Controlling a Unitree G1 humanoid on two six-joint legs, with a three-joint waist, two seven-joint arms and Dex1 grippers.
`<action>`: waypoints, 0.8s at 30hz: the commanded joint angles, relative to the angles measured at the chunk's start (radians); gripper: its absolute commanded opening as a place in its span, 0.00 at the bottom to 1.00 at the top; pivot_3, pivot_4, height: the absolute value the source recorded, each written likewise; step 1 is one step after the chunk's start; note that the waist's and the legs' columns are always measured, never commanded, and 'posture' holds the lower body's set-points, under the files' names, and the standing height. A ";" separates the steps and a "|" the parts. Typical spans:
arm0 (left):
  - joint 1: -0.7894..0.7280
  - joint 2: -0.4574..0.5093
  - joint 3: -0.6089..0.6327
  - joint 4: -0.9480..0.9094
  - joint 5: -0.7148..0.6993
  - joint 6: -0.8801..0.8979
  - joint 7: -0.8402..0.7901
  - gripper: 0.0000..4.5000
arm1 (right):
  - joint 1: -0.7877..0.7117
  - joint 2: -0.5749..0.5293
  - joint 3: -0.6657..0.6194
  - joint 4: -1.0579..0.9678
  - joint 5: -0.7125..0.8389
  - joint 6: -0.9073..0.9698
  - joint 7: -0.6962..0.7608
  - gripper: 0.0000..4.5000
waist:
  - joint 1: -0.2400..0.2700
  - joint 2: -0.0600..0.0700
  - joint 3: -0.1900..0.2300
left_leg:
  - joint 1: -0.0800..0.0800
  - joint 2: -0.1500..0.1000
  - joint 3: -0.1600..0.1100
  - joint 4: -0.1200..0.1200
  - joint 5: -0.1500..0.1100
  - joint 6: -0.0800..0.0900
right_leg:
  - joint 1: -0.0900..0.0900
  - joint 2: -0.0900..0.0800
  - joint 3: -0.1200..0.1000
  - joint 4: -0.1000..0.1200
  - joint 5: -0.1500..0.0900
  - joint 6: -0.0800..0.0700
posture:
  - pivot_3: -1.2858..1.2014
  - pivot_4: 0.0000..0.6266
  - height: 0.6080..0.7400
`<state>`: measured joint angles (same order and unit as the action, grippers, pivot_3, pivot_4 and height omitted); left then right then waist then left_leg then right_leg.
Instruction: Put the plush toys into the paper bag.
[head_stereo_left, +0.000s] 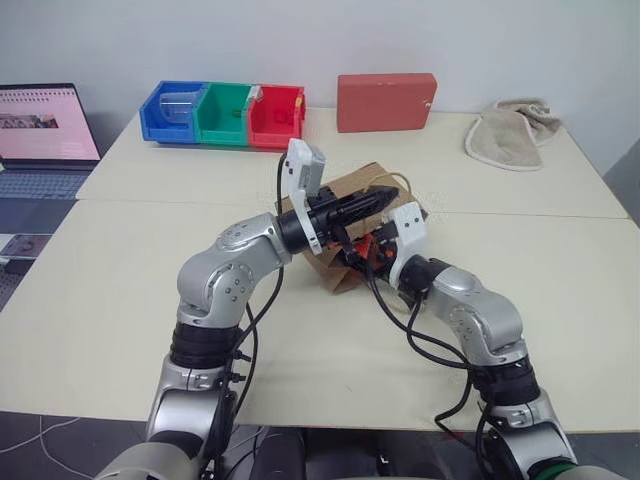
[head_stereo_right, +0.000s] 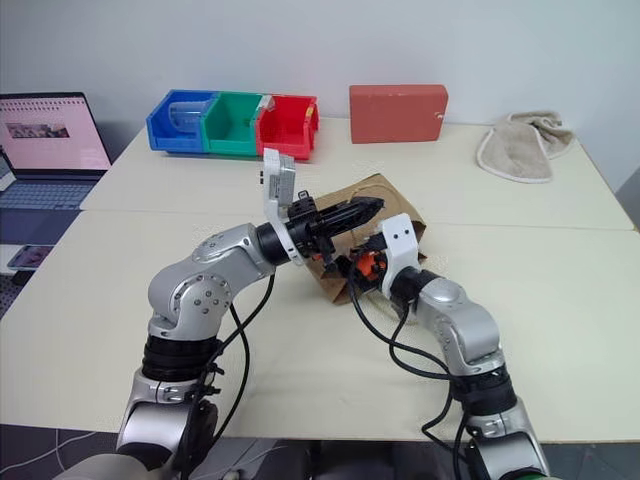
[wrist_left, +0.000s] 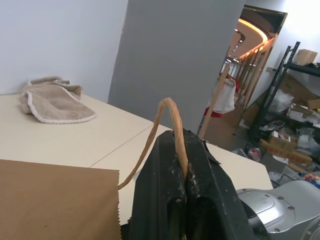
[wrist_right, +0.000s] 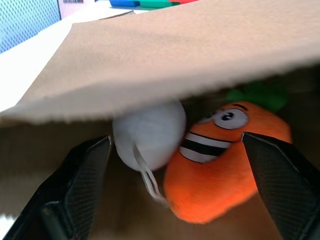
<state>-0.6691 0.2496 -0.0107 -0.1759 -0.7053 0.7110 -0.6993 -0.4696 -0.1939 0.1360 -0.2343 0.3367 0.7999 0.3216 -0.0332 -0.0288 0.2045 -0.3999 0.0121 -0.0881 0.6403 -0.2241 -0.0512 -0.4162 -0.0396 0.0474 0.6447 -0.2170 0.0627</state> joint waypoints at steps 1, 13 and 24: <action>-0.020 -0.008 0.009 -0.012 -0.004 -0.022 0.004 0.00 | -0.001 -0.035 -0.025 -0.085 0.032 0.032 0.036 0.99 | 0.000 0.000 0.000 | 0.000 0.000 0.000 0.000 0.000 0.000 | 0.000 0.000 0.000 0.000 0.000 0.000 | 0.52 0.24 1.00; -0.008 -0.009 -0.002 -0.019 0.010 -0.033 0.005 0.00 | 0.163 -0.406 -0.186 -0.337 0.244 0.118 0.343 0.99 | 0.003 0.000 0.000 | 0.000 0.000 0.000 0.000 0.000 0.000 | 0.001 0.000 0.000 -0.001 -0.001 -0.001 | 0.52 0.24 1.00; -0.006 -0.001 -0.007 -0.017 0.016 -0.041 -0.002 0.00 | 0.220 -0.414 -0.087 -0.057 0.012 -0.072 0.258 0.99 | 0.000 0.000 0.000 | 0.000 0.000 0.001 0.001 0.000 0.000 | 0.001 0.000 0.000 -0.001 -0.002 -0.003 | 0.52 0.24 1.00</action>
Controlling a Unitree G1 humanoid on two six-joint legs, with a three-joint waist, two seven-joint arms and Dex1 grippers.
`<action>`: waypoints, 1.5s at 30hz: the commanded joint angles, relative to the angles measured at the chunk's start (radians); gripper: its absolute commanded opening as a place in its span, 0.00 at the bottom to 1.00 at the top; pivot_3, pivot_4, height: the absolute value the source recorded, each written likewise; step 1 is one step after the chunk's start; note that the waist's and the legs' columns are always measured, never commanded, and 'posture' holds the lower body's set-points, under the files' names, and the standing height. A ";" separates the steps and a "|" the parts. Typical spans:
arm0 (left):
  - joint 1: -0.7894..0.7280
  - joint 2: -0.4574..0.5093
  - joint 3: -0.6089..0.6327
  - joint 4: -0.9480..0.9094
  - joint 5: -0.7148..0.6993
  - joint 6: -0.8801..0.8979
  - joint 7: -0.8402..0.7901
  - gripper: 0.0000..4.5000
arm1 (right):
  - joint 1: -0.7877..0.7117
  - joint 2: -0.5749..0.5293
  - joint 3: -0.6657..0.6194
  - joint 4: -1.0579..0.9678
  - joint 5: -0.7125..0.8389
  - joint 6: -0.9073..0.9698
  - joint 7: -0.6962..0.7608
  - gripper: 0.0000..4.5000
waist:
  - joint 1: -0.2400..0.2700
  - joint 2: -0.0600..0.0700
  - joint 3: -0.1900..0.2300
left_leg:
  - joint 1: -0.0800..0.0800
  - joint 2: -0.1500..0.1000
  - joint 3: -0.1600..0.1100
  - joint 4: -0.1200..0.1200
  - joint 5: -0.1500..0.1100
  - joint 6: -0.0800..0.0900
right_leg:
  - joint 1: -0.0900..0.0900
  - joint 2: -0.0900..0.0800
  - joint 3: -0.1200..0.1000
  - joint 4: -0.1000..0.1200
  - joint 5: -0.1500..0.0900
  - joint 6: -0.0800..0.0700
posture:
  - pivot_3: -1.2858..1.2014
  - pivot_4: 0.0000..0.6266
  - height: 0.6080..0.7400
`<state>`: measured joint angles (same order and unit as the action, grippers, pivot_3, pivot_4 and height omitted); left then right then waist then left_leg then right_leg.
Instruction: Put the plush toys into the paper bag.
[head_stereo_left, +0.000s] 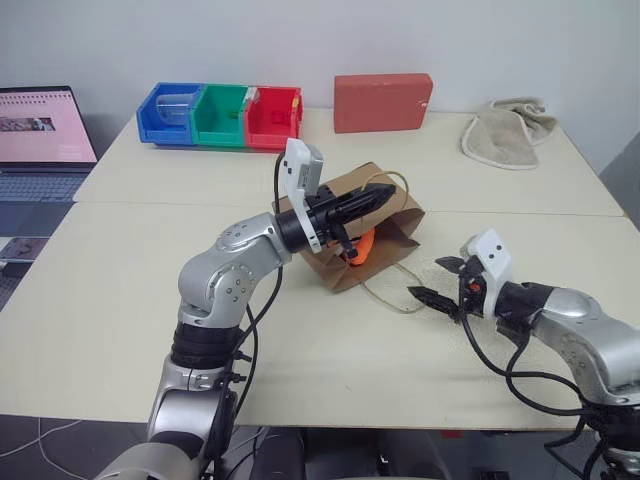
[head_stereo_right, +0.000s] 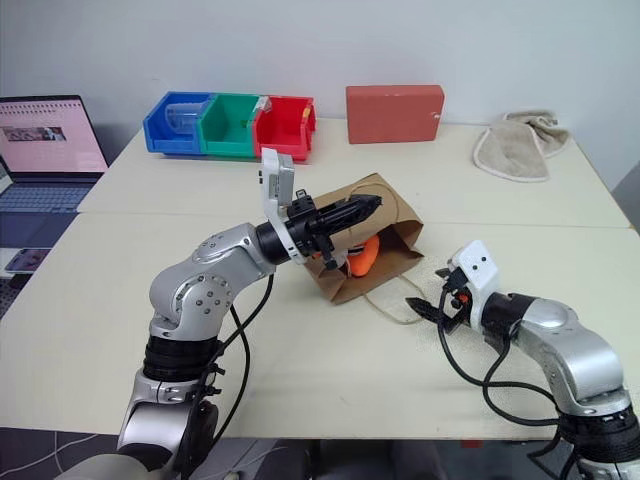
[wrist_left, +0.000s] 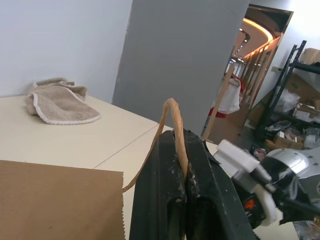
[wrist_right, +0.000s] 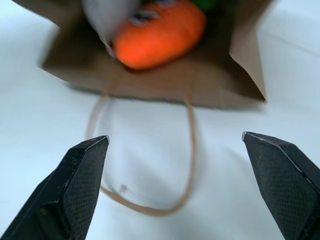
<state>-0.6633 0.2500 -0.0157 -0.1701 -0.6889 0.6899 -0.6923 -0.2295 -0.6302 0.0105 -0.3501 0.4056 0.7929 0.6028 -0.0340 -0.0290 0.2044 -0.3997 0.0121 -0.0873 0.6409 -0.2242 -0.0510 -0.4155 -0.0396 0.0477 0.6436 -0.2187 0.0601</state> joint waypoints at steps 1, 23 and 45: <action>-0.011 0.000 -0.002 -0.024 0.001 -0.021 -0.009 0.00 | -0.025 0.034 0.060 0.096 -0.088 -0.089 -0.034 0.96 | 0.001 0.000 0.000 | 0.000 0.000 0.000 0.000 0.000 0.000 | 0.000 0.000 0.000 0.000 0.000 0.001 | 0.52 0.24 1.00; -0.125 0.141 0.039 0.022 0.075 -0.084 -0.064 0.00 | -0.104 0.031 -0.174 -0.080 0.206 0.146 0.047 0.01 | 0.001 0.000 0.000 | -0.001 0.000 0.000 0.000 0.000 0.000 | 0.000 0.000 0.000 0.000 0.001 0.001 | 0.52 0.24 1.00; -0.329 0.120 0.013 0.327 0.166 -0.078 -0.090 0.00 | -0.437 -0.074 -0.393 0.040 0.611 0.547 -0.192 0.01 | 0.001 0.001 0.001 | -0.002 0.000 0.000 -0.002 0.000 0.000 | -0.004 0.000 0.000 0.001 0.001 0.002 | 0.52 0.24 1.00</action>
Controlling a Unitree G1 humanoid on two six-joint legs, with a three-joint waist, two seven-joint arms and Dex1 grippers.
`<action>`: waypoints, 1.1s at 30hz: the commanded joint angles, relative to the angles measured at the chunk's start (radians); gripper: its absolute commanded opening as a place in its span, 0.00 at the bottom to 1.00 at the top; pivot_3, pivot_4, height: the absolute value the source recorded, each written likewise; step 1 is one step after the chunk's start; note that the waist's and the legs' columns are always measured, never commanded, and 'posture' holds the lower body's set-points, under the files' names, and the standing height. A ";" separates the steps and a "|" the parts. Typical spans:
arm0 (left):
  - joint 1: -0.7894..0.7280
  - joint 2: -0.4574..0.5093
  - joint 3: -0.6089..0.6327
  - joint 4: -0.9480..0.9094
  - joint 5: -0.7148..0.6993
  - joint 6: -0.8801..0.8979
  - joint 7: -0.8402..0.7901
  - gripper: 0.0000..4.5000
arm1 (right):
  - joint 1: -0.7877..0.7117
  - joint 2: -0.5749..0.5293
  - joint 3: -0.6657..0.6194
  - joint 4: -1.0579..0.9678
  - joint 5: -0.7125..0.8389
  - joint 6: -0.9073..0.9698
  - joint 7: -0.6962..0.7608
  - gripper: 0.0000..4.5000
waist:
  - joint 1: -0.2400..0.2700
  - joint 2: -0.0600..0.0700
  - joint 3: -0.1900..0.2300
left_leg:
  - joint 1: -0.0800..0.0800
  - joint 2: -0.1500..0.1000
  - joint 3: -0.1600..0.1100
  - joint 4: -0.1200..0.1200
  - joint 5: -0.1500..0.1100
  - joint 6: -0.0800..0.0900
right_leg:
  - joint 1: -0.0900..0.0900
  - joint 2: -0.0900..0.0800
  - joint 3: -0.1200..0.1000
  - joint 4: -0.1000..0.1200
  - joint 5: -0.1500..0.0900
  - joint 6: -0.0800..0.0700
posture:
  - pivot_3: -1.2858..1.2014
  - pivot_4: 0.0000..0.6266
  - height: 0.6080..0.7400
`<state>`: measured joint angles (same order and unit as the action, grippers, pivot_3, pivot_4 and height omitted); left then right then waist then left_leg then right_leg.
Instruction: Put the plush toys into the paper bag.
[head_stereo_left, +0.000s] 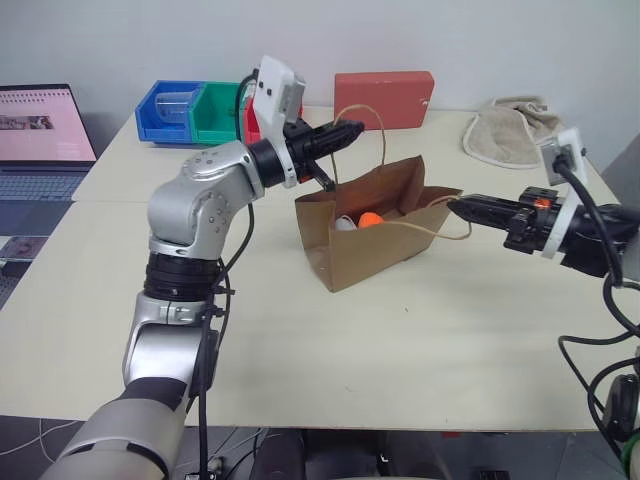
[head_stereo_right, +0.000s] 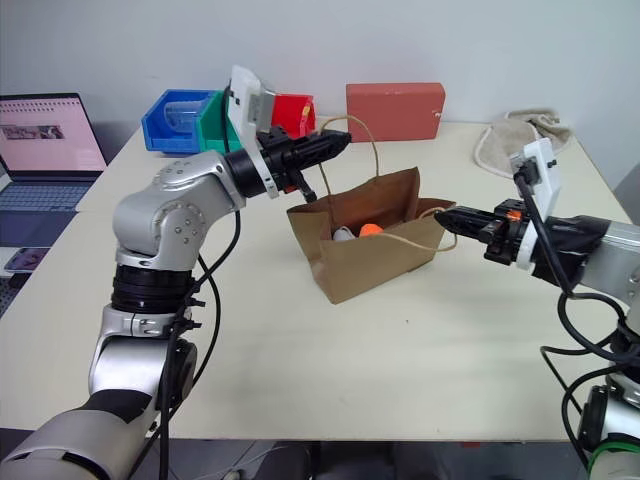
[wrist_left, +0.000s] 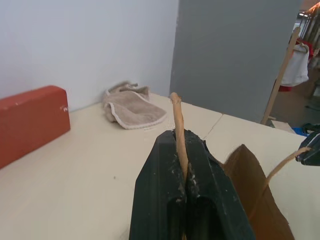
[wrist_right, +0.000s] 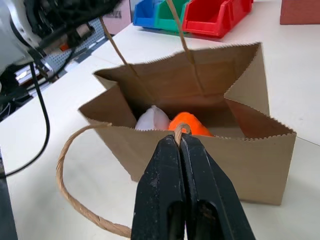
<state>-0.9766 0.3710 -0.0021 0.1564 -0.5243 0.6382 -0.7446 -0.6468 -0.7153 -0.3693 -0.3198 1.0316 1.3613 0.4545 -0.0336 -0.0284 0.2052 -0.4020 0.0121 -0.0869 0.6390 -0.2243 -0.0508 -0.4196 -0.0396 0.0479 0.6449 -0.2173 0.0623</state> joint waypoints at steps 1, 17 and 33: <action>-0.018 0.001 -0.005 0.005 0.013 -0.035 -0.044 0.04 | -0.020 0.016 -0.013 0.007 -0.017 -0.033 -0.047 0.00 | 0.001 0.000 0.000 | 0.000 0.000 0.000 0.000 0.000 0.000 | 0.000 0.000 0.000 0.000 0.000 0.000 | 0.52 0.24 1.00; 0.058 0.198 0.075 -0.066 -0.012 -0.011 -0.207 0.99 | -0.046 -0.166 -0.119 0.019 0.025 -0.120 0.057 1.00 | 0.001 0.001 0.000 | -0.001 0.000 0.000 -0.001 0.000 0.000 | -0.001 0.000 0.000 0.000 0.000 0.000 | 0.52 0.24 1.00; 0.509 0.254 0.163 -0.395 -0.131 0.039 -0.181 0.99 | 0.349 -0.322 -0.018 -0.245 -0.155 -0.524 0.456 1.00 | 0.002 0.000 0.000 | 0.002 0.002 0.002 -0.001 0.000 0.000 | 0.000 0.000 0.000 -0.001 -0.002 -0.003 | 0.52 0.24 1.00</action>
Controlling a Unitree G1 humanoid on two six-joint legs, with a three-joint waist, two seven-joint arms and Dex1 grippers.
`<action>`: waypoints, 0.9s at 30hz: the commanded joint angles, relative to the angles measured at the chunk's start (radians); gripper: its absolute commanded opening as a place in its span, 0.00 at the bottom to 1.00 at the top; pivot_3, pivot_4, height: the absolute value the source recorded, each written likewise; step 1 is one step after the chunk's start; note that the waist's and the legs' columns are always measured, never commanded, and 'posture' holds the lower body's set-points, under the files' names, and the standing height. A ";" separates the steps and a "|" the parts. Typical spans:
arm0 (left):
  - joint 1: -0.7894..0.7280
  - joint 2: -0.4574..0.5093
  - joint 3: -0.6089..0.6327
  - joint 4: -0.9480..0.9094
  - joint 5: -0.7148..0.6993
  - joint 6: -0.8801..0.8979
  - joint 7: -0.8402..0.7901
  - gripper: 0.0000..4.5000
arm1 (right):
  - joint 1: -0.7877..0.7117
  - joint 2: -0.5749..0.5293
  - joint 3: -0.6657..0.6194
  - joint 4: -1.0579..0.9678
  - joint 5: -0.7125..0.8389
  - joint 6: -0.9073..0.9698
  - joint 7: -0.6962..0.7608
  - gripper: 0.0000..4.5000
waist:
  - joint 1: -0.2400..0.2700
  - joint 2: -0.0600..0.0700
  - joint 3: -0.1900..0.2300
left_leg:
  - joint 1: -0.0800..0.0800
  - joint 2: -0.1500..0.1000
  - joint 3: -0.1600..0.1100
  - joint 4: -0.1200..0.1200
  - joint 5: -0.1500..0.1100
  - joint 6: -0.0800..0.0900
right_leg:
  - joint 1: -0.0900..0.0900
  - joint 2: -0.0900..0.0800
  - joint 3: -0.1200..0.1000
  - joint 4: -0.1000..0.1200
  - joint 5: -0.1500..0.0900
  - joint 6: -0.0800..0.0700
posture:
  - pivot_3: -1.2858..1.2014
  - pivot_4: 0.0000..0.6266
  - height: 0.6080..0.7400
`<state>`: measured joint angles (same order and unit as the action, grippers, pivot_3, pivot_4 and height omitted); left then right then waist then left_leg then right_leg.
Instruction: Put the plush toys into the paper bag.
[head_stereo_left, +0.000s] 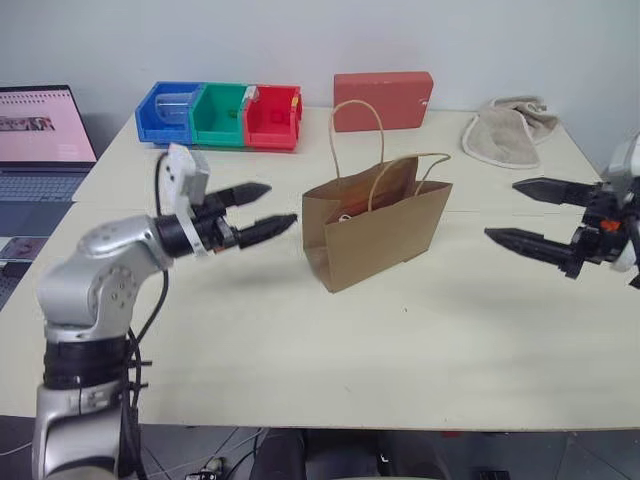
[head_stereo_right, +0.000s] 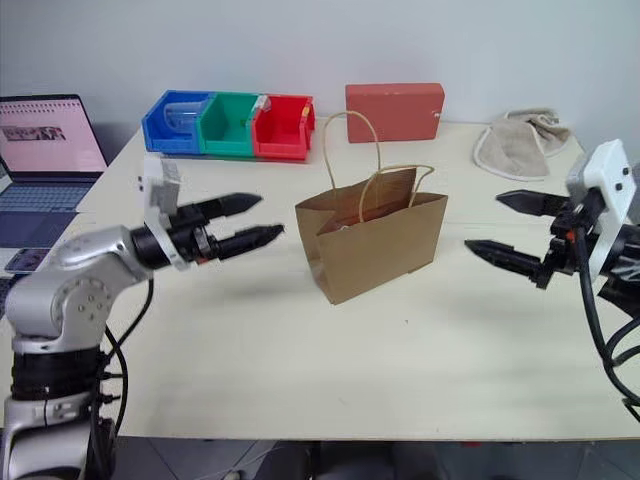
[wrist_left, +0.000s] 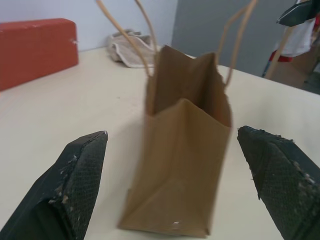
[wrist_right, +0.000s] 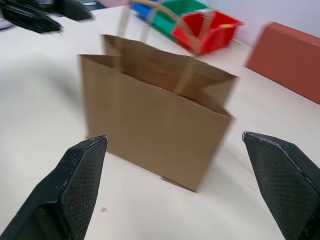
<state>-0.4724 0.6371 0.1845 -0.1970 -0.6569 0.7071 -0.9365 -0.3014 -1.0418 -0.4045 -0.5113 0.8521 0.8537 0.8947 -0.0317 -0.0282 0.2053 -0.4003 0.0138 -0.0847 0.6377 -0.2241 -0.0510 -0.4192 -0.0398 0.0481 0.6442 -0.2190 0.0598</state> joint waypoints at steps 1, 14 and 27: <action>0.000 -0.030 -0.035 -0.022 0.017 -0.047 0.023 0.99 | 0.000 0.009 0.035 -0.072 0.031 -0.012 0.008 1.00 | 0.001 0.000 0.000 | 0.000 0.000 0.000 0.001 0.000 0.000 | 0.000 0.000 0.000 0.000 0.000 0.000 | 0.52 0.24 1.00; -0.141 -0.116 -0.124 0.260 0.105 -0.205 -0.059 0.99 | 0.013 -0.008 0.041 -0.128 0.073 0.021 -0.029 1.00 | 0.004 0.000 0.000 | -0.001 -0.001 0.000 0.002 0.000 0.000 | 0.000 0.000 0.000 0.000 0.001 0.001 | 0.52 0.24 1.00; -0.130 -0.089 -0.151 0.195 0.081 -0.154 -0.158 0.99 | 0.032 -0.028 0.005 -0.130 0.132 0.051 -0.049 1.00 | 0.003 0.000 0.000 | -0.001 0.000 0.000 0.002 0.000 0.000 | 0.000 0.000 0.000 0.000 0.001 0.001 | 0.52 0.24 1.00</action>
<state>-0.5983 0.5370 0.0335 0.0382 -0.5681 0.5605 -1.0832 -0.2628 -1.0526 -0.3706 -0.6254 0.9661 0.9081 0.8470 -0.0284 -0.0282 0.2053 -0.4016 0.0134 -0.0849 0.6398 -0.2243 -0.0509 -0.4195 -0.0398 0.0481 0.6446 -0.2180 0.0611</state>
